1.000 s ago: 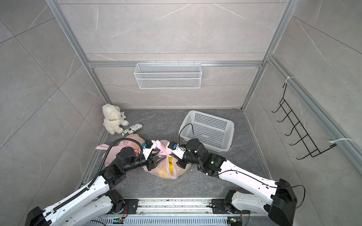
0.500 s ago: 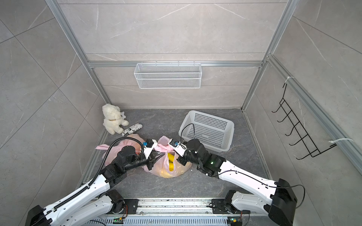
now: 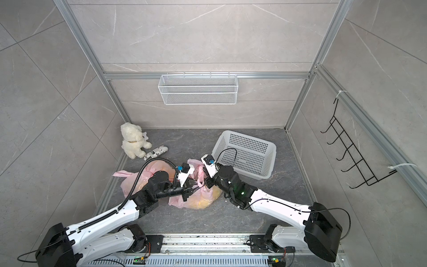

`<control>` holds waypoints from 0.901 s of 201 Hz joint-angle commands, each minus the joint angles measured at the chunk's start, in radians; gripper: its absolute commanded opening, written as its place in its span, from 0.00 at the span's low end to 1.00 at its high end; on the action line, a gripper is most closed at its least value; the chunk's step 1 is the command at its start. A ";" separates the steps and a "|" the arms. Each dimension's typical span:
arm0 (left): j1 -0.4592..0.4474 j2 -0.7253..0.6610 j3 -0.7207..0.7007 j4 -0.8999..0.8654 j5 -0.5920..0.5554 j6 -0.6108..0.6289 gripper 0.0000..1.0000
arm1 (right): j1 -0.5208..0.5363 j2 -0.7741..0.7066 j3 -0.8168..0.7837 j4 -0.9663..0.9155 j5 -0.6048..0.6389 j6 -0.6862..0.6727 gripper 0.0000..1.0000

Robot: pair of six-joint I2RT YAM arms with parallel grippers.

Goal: Place the banana into a plastic bag & tie a knot
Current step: Cross the plastic bag at the center of the board.

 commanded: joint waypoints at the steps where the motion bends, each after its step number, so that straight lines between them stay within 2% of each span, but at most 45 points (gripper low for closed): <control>1: -0.020 0.036 0.038 0.149 0.022 -0.051 0.03 | -0.001 0.011 0.001 0.160 -0.044 0.119 0.00; 29: -0.021 0.035 0.029 0.199 -0.013 -0.076 0.13 | -0.024 0.021 -0.021 0.211 -0.110 0.203 0.00; 40: -0.021 0.015 0.022 0.180 -0.040 -0.083 0.23 | -0.033 0.027 -0.037 0.240 -0.129 0.224 0.00; 60: -0.019 -0.056 0.004 0.083 -0.115 -0.071 0.36 | -0.042 0.045 -0.050 0.257 -0.151 0.242 0.00; 86: -0.020 -0.213 -0.028 -0.076 -0.252 -0.052 0.53 | -0.044 0.060 -0.059 0.278 -0.172 0.249 0.00; 110: -0.020 -0.345 -0.024 -0.225 -0.324 -0.031 0.56 | -0.045 0.068 -0.058 0.288 -0.179 0.246 0.00; 147: -0.018 -0.493 0.001 -0.311 -0.419 -0.010 0.65 | -0.047 0.075 -0.047 0.288 -0.194 0.241 0.00; 170: -0.016 -0.498 0.064 -0.369 -0.619 0.024 0.64 | -0.048 0.070 -0.047 0.285 -0.197 0.232 0.00; 181: -0.006 -0.462 0.108 -0.398 -0.662 0.060 0.63 | -0.047 0.067 -0.045 0.279 -0.196 0.230 0.00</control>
